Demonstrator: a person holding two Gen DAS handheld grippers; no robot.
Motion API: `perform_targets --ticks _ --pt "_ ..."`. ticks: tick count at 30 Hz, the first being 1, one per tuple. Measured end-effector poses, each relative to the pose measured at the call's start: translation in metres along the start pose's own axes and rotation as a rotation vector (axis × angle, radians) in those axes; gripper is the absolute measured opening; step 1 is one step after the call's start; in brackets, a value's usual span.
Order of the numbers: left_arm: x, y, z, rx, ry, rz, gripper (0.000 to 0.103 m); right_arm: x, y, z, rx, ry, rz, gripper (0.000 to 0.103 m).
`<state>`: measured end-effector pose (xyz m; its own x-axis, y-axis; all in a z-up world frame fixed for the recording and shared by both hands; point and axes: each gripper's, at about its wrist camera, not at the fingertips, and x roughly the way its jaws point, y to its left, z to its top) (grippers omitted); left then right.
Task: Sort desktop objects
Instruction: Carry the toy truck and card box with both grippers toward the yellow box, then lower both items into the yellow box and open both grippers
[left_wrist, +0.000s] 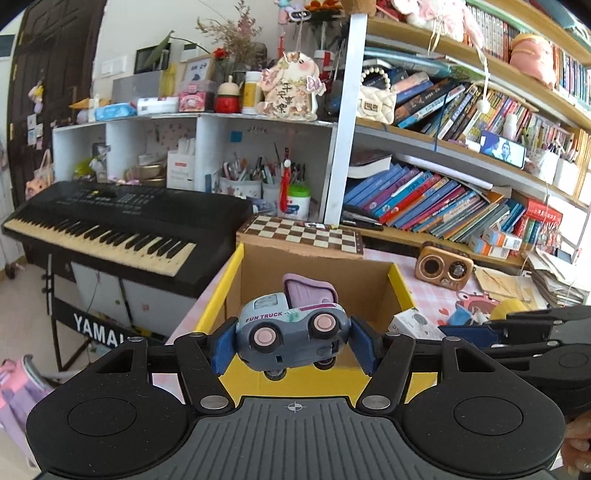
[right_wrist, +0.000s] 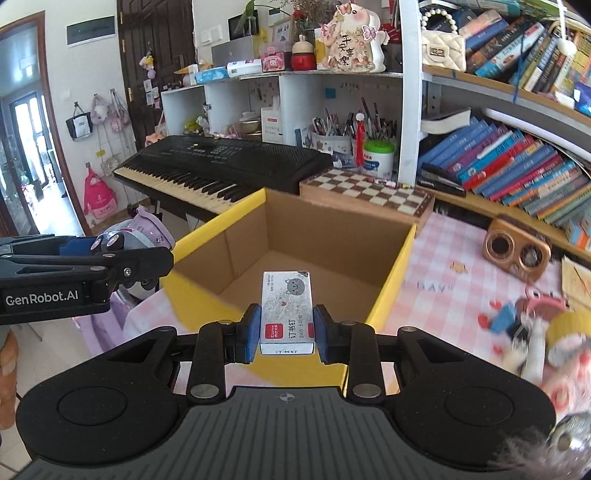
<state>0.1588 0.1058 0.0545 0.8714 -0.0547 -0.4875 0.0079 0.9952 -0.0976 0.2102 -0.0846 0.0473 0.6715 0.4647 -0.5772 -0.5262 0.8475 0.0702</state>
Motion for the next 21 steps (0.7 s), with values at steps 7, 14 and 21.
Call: perform_targets --ticks 7,14,21 --pt "0.064 0.006 0.021 0.053 0.097 0.008 0.063 0.055 -0.028 0.033 -0.073 0.062 0.016 0.028" --pt "0.124 -0.001 0.022 0.144 0.234 0.007 0.063 0.115 -0.048 0.056 -0.19 0.158 0.016 0.028" --pt "0.171 -0.007 0.018 0.221 0.358 -0.005 0.063 0.165 -0.058 0.061 -0.325 0.295 0.034 0.028"
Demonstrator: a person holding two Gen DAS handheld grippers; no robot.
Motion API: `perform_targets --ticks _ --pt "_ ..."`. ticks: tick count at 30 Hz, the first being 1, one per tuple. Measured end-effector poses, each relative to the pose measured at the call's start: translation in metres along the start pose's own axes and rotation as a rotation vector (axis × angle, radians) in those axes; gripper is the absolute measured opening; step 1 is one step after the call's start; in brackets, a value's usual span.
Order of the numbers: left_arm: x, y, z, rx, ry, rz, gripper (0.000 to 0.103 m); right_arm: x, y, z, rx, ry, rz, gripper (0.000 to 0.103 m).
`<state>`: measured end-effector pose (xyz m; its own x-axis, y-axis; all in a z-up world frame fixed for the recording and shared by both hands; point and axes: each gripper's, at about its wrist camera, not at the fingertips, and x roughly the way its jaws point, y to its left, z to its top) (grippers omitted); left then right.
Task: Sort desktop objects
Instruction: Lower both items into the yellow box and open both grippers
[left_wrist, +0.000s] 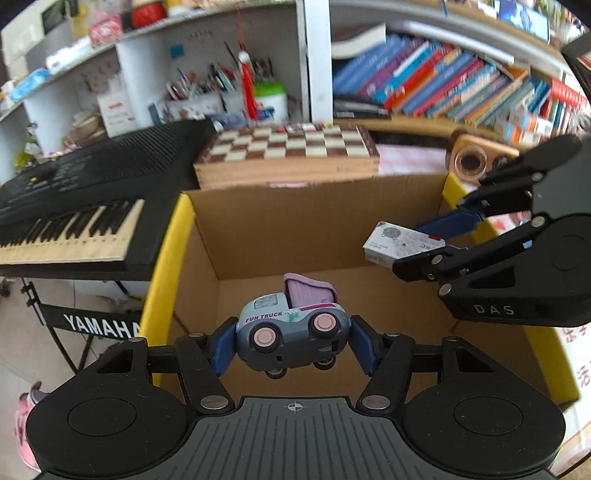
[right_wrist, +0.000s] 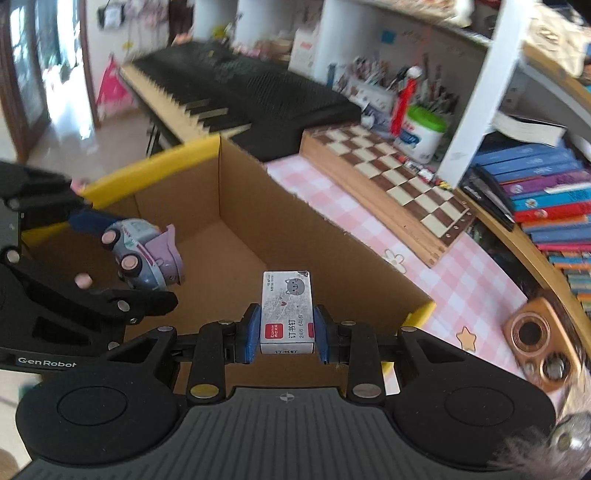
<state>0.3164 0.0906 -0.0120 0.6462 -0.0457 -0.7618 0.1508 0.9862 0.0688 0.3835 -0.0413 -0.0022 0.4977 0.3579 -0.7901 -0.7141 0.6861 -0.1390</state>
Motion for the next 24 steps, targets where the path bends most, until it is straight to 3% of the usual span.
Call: perform_targets --ticks 12,17,24 --pt "0.034 -0.006 0.016 0.118 0.145 -0.024 0.063 0.054 -0.004 0.005 -0.171 0.219 0.065 0.028" --pt "0.042 -0.008 0.019 0.146 0.216 -0.047 0.063 0.06 -0.005 0.005 -0.213 0.264 0.079 0.028" --pt "0.043 -0.007 0.021 0.141 0.218 -0.062 0.068 0.063 0.001 -0.001 -0.273 0.296 0.054 0.028"
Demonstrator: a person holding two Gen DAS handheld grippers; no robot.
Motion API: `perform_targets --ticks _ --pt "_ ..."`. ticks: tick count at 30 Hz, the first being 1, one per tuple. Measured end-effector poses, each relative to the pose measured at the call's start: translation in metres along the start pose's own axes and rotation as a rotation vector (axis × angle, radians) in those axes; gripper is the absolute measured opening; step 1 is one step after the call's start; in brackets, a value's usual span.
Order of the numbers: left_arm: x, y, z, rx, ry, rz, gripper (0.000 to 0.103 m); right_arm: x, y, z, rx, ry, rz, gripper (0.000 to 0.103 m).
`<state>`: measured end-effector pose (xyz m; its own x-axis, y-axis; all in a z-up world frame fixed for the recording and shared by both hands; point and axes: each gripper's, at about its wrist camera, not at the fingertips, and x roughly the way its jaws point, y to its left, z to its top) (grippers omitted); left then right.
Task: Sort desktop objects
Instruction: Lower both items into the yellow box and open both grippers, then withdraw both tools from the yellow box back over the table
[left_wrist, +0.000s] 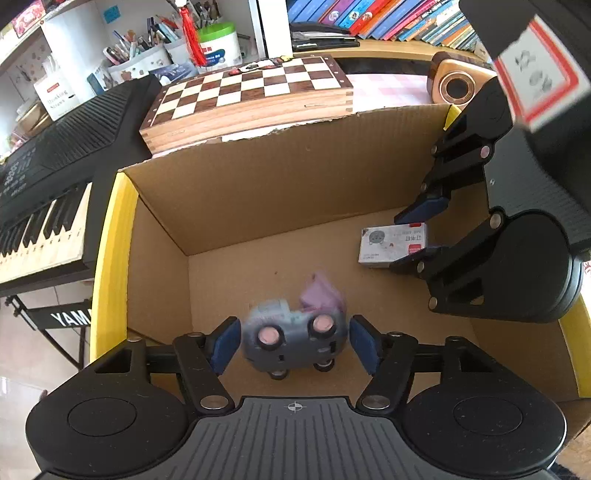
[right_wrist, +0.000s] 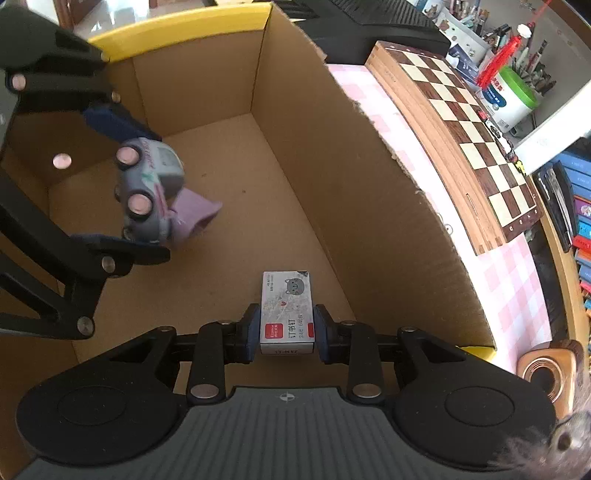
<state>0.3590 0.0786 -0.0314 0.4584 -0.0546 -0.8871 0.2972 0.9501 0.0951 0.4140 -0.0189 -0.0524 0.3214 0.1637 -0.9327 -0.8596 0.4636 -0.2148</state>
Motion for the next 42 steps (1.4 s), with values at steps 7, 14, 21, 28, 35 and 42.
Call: perform_targets --ticks 7,14,21,28,35,42 --pt "-0.002 -0.004 0.001 0.003 -0.013 -0.008 0.08 0.003 0.003 -0.002 -0.058 0.019 -0.027 0.034" --pt "-0.003 -0.012 -0.001 0.034 -0.019 -0.011 0.096 -0.009 0.004 -0.004 -0.034 -0.048 -0.023 0.06" --pt "-0.024 -0.013 -0.008 0.008 -0.109 0.02 0.103 -0.038 0.0 -0.017 0.064 -0.161 -0.07 0.063" --pt "-0.05 -0.015 -0.021 -0.022 -0.209 0.01 0.103 -0.084 0.005 -0.041 0.247 -0.321 -0.11 0.065" --pt "-0.08 -0.016 -0.039 -0.096 -0.308 0.027 0.103 -0.117 0.021 -0.07 0.39 -0.433 -0.191 0.068" --pt "-0.118 -0.026 -0.062 -0.109 -0.416 0.068 0.103 -0.142 0.044 -0.106 0.561 -0.503 -0.274 0.068"
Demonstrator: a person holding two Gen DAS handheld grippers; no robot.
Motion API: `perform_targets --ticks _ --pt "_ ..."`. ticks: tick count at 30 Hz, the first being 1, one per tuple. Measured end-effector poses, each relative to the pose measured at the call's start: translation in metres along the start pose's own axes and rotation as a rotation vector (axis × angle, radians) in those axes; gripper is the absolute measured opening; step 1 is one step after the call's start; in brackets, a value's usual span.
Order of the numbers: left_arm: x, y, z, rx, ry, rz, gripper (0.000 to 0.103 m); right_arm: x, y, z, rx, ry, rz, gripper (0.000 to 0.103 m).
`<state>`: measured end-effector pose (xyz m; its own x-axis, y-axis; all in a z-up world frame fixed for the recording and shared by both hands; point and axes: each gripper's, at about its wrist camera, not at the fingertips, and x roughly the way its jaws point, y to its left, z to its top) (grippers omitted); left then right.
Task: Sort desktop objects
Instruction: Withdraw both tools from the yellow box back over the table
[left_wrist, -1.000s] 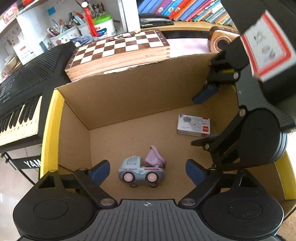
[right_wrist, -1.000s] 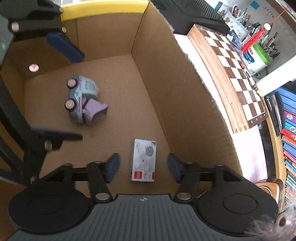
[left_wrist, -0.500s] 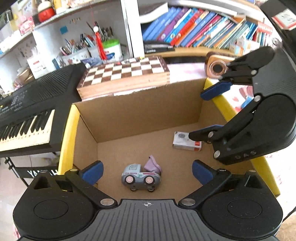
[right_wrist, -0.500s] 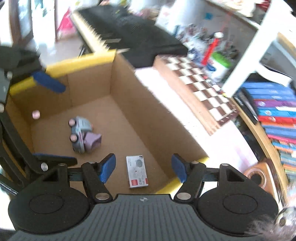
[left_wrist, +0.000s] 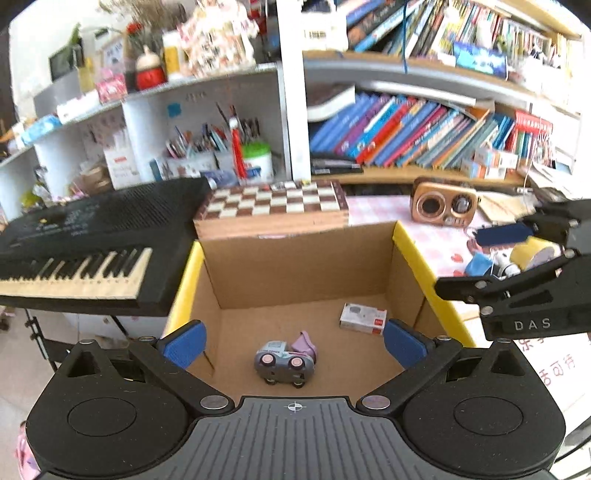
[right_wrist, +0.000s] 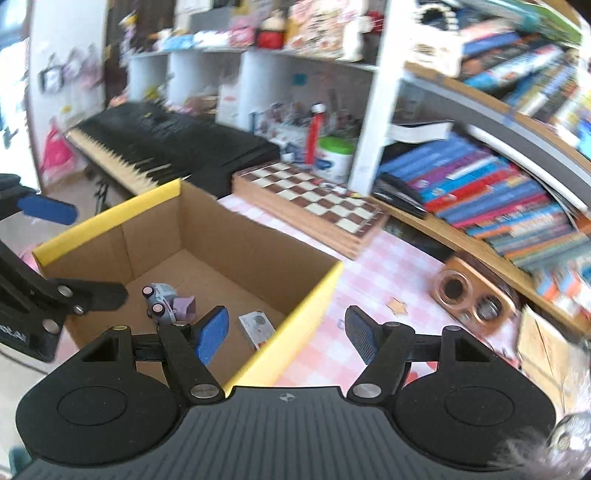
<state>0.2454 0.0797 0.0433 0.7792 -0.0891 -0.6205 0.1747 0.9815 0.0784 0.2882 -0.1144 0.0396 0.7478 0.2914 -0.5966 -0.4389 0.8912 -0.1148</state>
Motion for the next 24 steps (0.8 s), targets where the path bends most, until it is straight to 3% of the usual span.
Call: perform_targets --ticks 11,24 --pt "-0.055 -0.007 -0.019 -0.032 -0.109 0.04 0.103 -0.067 0.015 -0.038 0.117 -0.094 -0.088 0.069" --pt "-0.103 -0.023 -0.052 -0.055 -0.161 0.027 0.103 -0.124 0.046 -0.078 0.227 -0.16 -0.167 0.071"
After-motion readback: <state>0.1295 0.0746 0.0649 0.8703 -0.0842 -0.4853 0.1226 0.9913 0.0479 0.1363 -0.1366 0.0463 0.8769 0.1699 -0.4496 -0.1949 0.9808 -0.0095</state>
